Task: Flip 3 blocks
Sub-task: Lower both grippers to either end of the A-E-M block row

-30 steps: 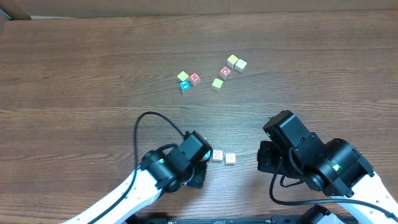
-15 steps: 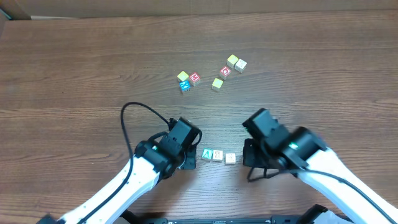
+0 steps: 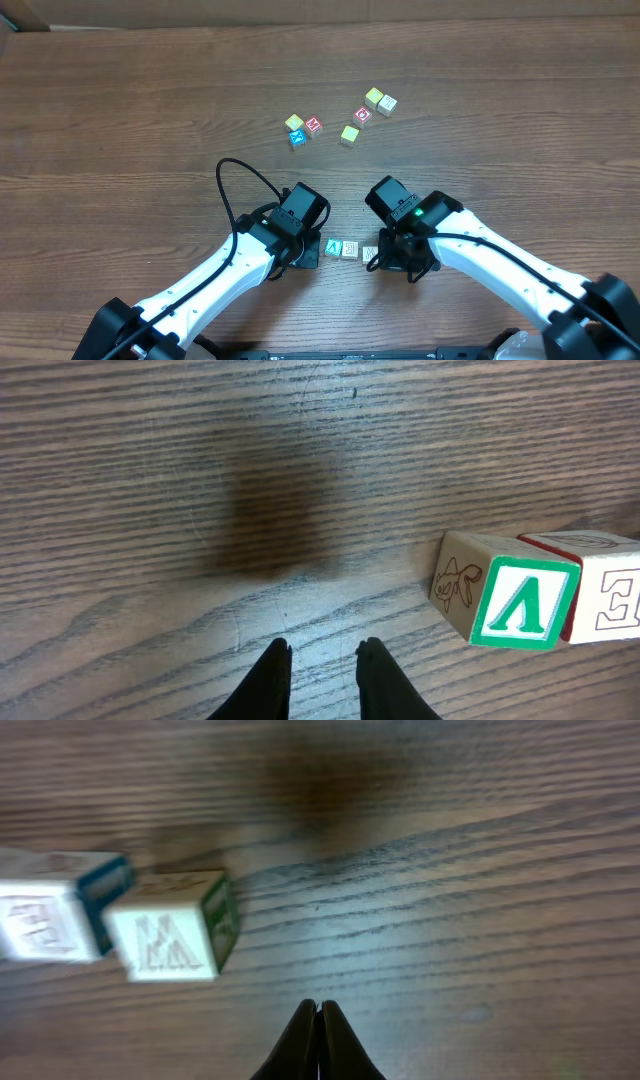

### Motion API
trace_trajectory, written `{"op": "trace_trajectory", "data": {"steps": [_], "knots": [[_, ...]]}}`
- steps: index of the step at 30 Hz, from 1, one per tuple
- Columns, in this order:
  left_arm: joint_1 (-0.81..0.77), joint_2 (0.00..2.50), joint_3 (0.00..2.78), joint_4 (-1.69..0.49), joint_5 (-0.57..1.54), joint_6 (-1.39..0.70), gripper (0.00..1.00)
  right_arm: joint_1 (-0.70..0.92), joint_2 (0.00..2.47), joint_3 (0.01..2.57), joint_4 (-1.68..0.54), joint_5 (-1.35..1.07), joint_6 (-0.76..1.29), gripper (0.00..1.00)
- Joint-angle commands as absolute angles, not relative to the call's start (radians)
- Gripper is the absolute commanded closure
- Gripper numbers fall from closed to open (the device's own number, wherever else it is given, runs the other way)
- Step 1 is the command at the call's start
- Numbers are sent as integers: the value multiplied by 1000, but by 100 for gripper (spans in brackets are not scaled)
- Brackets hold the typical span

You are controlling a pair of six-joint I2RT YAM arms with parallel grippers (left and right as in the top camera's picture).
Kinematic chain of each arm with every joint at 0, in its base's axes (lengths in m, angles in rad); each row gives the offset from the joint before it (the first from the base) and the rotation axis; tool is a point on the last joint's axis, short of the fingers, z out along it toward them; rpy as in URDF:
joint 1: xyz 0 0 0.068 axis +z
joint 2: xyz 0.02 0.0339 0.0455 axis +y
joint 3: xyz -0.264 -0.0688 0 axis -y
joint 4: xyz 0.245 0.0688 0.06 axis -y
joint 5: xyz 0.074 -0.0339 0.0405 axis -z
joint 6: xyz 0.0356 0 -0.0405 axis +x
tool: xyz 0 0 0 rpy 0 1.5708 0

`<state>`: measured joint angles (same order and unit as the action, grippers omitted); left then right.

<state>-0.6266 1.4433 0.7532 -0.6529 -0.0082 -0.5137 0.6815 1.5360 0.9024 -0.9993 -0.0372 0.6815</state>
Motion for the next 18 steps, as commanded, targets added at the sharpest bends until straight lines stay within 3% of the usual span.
{"op": "trace_trajectory", "data": {"steps": [1, 18], "knots": [[-621, 1446, 750, -650, 1, -493, 83, 685, 1554, 887, -978, -47, 676, 96], [-621, 1446, 750, -649, 1, -493, 82, 685, 1561, 814, -810, -112, 653, 96]]}}
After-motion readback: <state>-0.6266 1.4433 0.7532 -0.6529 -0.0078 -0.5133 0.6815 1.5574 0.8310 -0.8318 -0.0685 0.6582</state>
